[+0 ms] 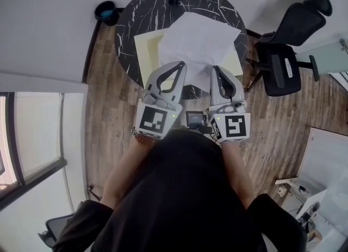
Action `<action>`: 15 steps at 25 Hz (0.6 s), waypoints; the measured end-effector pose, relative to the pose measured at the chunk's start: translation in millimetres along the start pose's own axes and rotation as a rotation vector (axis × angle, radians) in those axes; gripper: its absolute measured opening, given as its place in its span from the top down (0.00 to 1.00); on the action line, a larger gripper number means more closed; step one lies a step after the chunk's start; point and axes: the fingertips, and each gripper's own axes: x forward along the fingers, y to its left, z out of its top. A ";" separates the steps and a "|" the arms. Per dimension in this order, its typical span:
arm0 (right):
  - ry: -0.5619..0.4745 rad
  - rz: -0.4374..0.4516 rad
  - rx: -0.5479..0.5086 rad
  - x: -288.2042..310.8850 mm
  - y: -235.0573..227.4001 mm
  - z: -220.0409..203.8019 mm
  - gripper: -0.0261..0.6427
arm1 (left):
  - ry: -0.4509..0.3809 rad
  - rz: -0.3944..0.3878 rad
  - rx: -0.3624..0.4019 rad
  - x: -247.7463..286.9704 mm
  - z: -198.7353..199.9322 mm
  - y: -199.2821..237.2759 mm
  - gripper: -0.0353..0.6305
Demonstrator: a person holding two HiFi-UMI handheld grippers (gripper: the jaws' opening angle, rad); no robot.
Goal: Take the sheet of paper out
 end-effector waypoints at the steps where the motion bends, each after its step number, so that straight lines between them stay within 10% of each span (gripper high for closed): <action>1: 0.001 -0.004 -0.001 0.5 -0.9 -0.7 0.96 | 0.001 -0.002 0.007 0.1 0.1 0.9 0.95; 15: 0.015 -0.004 -0.011 9.9 7.4 -5.4 0.96 | 0.018 0.015 -0.043 -4.2 -3.6 13.6 0.96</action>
